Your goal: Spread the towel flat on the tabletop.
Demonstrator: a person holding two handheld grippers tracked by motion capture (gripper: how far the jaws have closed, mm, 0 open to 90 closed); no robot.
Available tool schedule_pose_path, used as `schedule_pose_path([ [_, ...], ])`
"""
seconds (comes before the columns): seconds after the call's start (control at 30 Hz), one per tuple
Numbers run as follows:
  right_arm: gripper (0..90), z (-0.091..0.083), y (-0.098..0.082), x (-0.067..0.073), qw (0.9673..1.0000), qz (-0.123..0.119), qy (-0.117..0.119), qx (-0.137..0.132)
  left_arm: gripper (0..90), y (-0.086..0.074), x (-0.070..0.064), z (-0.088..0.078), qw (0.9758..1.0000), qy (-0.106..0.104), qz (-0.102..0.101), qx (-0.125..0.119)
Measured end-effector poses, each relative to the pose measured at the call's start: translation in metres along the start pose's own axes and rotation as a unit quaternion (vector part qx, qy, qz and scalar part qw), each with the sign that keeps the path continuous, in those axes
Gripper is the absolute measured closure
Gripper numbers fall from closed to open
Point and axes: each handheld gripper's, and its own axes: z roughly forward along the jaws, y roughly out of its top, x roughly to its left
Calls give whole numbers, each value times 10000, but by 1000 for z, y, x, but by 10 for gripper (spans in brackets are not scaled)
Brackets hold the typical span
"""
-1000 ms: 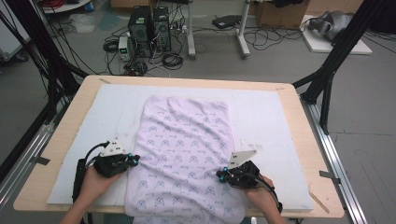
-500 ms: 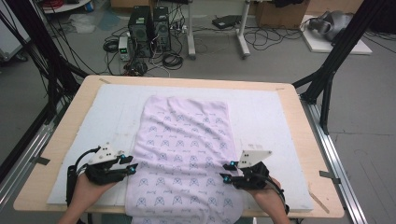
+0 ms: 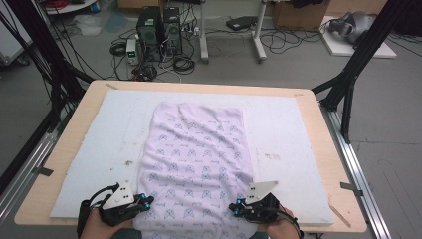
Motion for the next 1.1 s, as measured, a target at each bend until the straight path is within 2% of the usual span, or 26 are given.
schedule_pose_path([
  [0.17, 884, -5, -1, 18, 9993, -73, 285, -211, 885, -9, -6, -21, 10000, 33, -47, -27],
  [0.27, 885, -7, -1, 32, 9982, -163, 512, -262, 885, -14, -13, -34, 9999, -30, -91, -82],
  [0.37, 854, -10, 2, 40, 9949, -251, 921, -332, 881, -17, -17, -44, 9996, -150, -169, -186],
  [0.4, 814, -12, 3, 40, 9948, -258, 888, -427, 865, -17, -15, -44, 9995, -144, -177, -201],
  [0.43, 773, -15, 5, 37, 9951, -213, 836, -492, 787, -17, -12, -43, 9995, -47, -237, -218],
  [0.47, 710, -19, 6, 33, 9965, -160, 610, -543, 666, -16, -9, -41, 9993, 17, -315, -201],
  [0.5, 672, -21, 6, 26, 9979, -87, 325, -548, 614, -15, -6, -38, 9993, 1, -326, -177],
  [0.57, 639, -23, 3, 12, 9991, 65, 31, -414, 585, -14, -2, -30, 9996, 25, -273, -62],
  [0.6, 636, -22, 0, 7, 9995, 88, -95, -288, 612, -15, -2, -25, 9998, 35, -203, 40],
  [0.63, 639, -20, -3, 3, 9996, 154, -153, -176, 685, -16, -4, -21, 9999, 38, -120, 116],
  [0.67, 655, -17, -6, 1, 9996, 171, -219, -101, 739, -17, -5, -20, 9999, 75, -65, 27],
  [0.7, 694, -14, -9, -1, 9994, 161, -291, 31, 870, -17, -6, -20, 10000, 64, -76, 10],
  [0.77, 845, -12, -14, -1, 9995, 141, -262, -98, 886, -18, -8, -21, 9999, 116, -88, -22],
  [0.8, 873, -11, -14, -1, 9995, 139, -235, -128, 889, -19, -9, -22, 9999, 111, -88, -31],
  [0.87, 882, -12, -14, 0, 9997, 124, -194, -86, 891, -21, -11, -27, 9999, 49, -126, 3],
  [0.97, 881, -16, -13, 5, 10000, 55, 66, -7, 890, -25, -15, -34, 9998, -32, -173, -26],
  [1.07, 840, -23, -12, 3, 9996, 122, 97, -233, 877, -23, -11, -37, 9994, -106, -276, -165],
  [1.1, 763, -24, -12, 1, 9992, 216, 48, -343, 806, -21, -10, -37, 9994, -30, -302, -191],
])
